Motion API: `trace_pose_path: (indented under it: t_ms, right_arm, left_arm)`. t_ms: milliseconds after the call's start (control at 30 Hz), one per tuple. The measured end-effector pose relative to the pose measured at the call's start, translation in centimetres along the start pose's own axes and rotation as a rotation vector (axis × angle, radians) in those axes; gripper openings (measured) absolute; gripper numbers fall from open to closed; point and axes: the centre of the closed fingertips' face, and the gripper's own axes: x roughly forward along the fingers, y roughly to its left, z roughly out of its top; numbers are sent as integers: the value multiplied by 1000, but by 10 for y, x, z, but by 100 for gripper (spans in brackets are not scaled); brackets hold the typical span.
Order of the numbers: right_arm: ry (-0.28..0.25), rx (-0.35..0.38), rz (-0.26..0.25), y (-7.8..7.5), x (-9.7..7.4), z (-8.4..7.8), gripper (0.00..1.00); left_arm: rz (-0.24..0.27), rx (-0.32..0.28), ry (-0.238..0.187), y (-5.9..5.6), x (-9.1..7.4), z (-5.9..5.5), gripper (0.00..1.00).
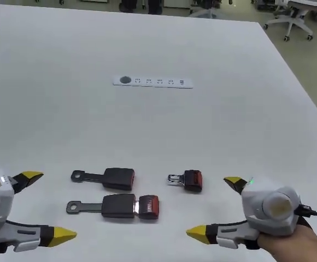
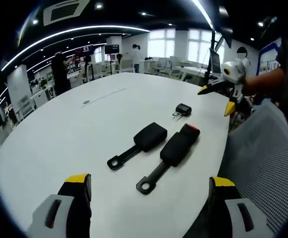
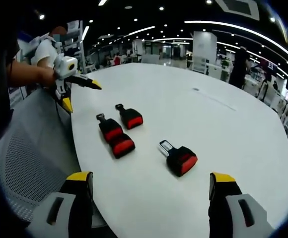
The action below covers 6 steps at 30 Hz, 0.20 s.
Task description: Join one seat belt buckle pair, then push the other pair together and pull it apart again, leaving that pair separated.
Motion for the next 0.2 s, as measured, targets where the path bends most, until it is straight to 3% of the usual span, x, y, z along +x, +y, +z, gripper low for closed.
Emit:
trace_pose_path:
  t_ms: [200]
  right_arm:
    - [-7, 7, 5, 7, 0, 4, 99]
  left_arm:
    - [-9, -3, 10, -1, 1, -8, 100]
